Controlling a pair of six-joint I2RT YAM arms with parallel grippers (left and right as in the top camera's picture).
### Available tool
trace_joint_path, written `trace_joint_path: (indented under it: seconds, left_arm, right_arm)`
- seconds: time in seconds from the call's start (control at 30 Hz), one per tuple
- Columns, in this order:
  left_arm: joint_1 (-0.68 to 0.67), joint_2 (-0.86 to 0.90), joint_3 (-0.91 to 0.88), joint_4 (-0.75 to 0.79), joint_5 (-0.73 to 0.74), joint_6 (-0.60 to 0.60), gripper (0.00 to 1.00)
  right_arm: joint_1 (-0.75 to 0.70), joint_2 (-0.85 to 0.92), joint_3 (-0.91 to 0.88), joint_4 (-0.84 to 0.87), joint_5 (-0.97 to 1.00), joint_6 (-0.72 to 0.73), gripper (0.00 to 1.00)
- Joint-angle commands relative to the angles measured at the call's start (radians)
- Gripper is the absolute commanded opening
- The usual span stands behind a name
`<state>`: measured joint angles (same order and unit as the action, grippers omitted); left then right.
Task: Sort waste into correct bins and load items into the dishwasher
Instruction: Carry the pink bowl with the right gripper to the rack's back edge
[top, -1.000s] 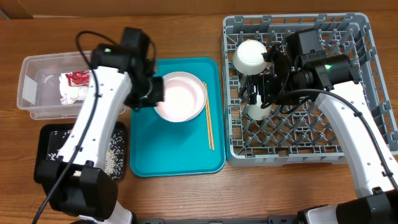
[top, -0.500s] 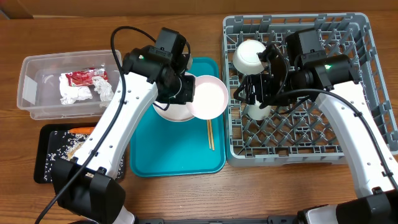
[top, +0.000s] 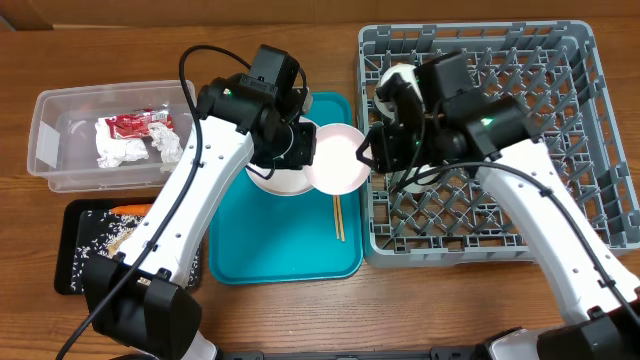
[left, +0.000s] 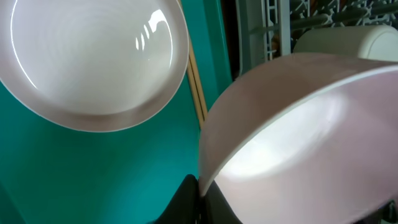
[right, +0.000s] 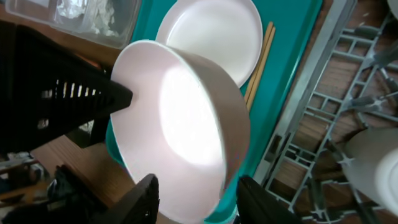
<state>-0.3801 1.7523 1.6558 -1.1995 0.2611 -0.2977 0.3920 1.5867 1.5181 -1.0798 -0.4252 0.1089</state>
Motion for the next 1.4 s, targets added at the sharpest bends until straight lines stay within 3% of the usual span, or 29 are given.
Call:
trace_joint_path:
  seconds: [0.0, 0.2, 0.37, 0.5, 0.57, 0.7, 0.73, 0.97, 1.3, 1.37]
  left_arm:
    - [-0.007, -0.013, 0.016, -0.003, 0.036, -0.013, 0.04]
    - [-0.007, -0.013, 0.016, -0.020, 0.036, -0.012, 0.04]
    - [-0.007, -0.013, 0.016, -0.023, 0.036, -0.001, 0.04]
    - [-0.007, -0.013, 0.016, -0.023, 0.037, -0.002, 0.05]
    - [-0.007, -0.013, 0.016, -0.023, 0.037, -0.002, 0.11]
    - [-0.006, -0.013, 0.016, -0.013, 0.067, -0.002, 0.52]
    - [-0.006, -0.013, 0.016, -0.004, 0.080, -0.002, 0.56]
    - [0.010, -0.014, 0.059, 0.011, 0.140, 0.032, 0.62]
    - [0.121, -0.014, 0.232, -0.132, 0.140, 0.096, 0.69]
    - [0.129, -0.013, 0.230, -0.132, 0.138, 0.096, 0.75]
  right_arm:
    - [0.019, 0.002, -0.040, 0.035, 0.053, -0.003, 0.41]
    - [0.018, 0.016, -0.069, 0.070, 0.147, 0.001, 0.38]
    - [0.019, 0.030, -0.077, 0.077, 0.144, 0.032, 0.11]
    - [0.019, 0.032, -0.077, 0.084, 0.144, 0.057, 0.04]
    - [0.019, 0.032, -0.077, 0.088, 0.144, 0.057, 0.04]
    - [0.018, 0.032, -0.077, 0.097, 0.144, 0.057, 0.04]
    - [0.018, 0.032, -0.077, 0.100, 0.144, 0.057, 0.04]
    - [0.010, 0.031, -0.077, 0.105, 0.190, 0.055, 0.04]
    - [-0.130, 0.029, -0.024, 0.232, 0.429, 0.056, 0.04]
    - [-0.164, 0.029, -0.024, 0.270, 0.519, 0.056, 0.04]
